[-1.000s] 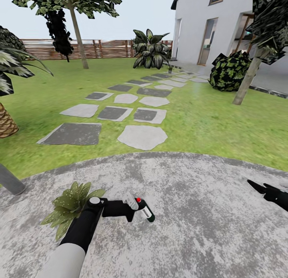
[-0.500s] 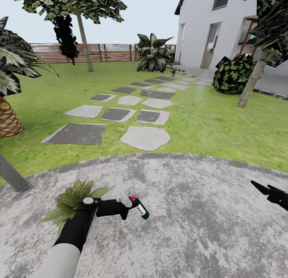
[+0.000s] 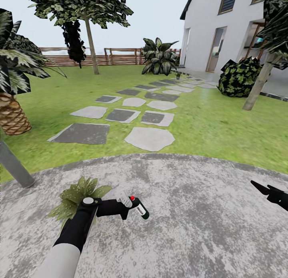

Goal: Pick up the pesticide atomizer in the garden and spray insectifuge to fully cover both potted plants in the garden.

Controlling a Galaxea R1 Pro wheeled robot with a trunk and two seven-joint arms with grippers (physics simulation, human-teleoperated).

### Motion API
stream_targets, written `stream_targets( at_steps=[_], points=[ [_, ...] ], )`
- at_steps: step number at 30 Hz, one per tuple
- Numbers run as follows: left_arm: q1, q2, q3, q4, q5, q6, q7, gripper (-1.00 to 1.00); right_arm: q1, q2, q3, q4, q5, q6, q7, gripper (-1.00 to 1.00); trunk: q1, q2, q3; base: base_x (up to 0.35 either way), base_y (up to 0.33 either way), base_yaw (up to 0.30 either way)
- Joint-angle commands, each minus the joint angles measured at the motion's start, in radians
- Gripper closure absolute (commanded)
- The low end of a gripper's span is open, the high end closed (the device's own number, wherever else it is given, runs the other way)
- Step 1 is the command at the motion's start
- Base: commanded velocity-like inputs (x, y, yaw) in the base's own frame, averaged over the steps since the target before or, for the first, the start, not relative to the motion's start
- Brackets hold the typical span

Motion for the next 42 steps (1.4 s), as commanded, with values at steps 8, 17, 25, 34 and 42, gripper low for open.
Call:
stream_targets(
  at_steps=[8,17,25,34,42],
  points=[
    [-0.001,-0.002,0.005,-0.001,-0.004,0.010,-0.008,1.00,-0.001,0.000,-0.002,-0.001,0.007,0.008,0.007,-1.00,0.031,-0.057,-0.014,0.000,0.000,0.051],
    [-0.001,-0.002,0.005,-0.001,-0.004,0.010,-0.008,1.00,-0.001,0.000,-0.002,-0.001,0.007,0.008,0.007,-1.00,0.065,-0.120,-0.029,0.000,0.000,0.001],
    [-0.001,-0.002,0.005,-0.001,-0.004,0.010,-0.008,1.00,-0.001,0.000,-0.002,-0.001,0.007,0.008,0.008,-1.00,0.084,-0.155,-0.043,0.000,0.000,0.000],
    [-0.001,-0.021,0.000,-0.001,-0.005,0.011,0.030,1.00,-0.001,0.000,-0.002,0.001,0.009,0.002,-0.001,-1.00,0.084,-0.155,-0.043,0.000,0.000,0.000],
    [-0.002,-0.055,-0.063,-0.033,0.081,0.089,0.447,1.00,-0.001,0.000,0.000,0.006,0.180,0.006,-0.277,-1.00,0.084,-0.155,-0.043,0.000,0.000,0.000]
  ],
)
